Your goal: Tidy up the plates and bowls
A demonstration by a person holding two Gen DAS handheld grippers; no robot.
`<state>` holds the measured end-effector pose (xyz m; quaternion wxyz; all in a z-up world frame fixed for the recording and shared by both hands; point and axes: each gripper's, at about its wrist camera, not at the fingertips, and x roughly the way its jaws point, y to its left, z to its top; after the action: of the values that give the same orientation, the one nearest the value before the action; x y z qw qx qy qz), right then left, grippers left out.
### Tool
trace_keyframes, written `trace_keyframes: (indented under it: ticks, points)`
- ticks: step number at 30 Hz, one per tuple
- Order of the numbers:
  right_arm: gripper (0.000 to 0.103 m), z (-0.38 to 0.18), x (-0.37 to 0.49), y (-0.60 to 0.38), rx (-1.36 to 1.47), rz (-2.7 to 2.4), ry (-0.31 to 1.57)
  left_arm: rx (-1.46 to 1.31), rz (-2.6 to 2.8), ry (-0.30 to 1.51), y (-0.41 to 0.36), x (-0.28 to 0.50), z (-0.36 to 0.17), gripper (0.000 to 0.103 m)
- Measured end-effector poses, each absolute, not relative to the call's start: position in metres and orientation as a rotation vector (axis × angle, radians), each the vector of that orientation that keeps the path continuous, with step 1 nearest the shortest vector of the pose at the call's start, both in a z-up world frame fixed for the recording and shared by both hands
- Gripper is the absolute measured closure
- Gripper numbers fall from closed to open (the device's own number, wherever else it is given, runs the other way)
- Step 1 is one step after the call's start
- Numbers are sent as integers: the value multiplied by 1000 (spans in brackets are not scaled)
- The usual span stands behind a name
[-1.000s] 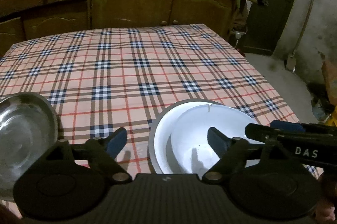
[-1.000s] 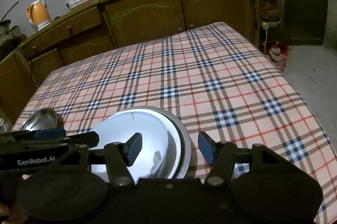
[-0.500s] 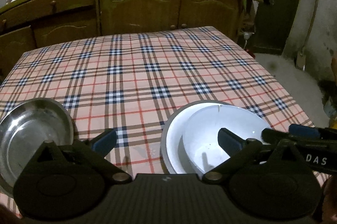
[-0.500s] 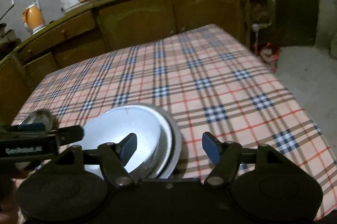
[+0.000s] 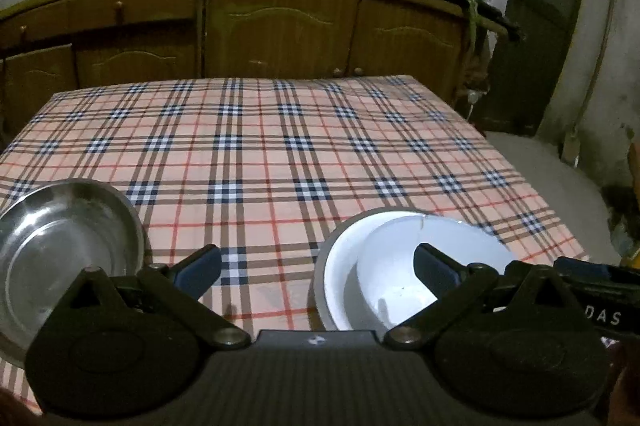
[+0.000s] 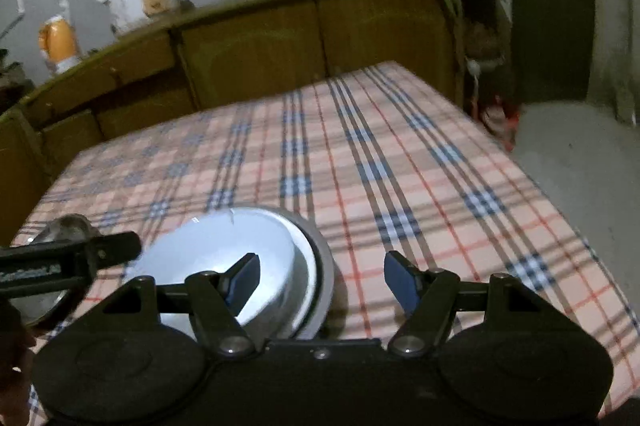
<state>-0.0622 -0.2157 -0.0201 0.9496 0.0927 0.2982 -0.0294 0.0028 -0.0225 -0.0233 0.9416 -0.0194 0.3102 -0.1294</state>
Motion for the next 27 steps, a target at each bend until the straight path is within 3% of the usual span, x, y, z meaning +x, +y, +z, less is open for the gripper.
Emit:
trace_keyframes:
  ticks: [9, 27]
  points:
    - [21, -29, -69, -215, 242, -28, 538, -12, -241, 664, -21, 7, -32, 0]
    - [21, -45, -51, -229, 312, 16, 623, -16, -284, 756, -28, 26, -47, 0]
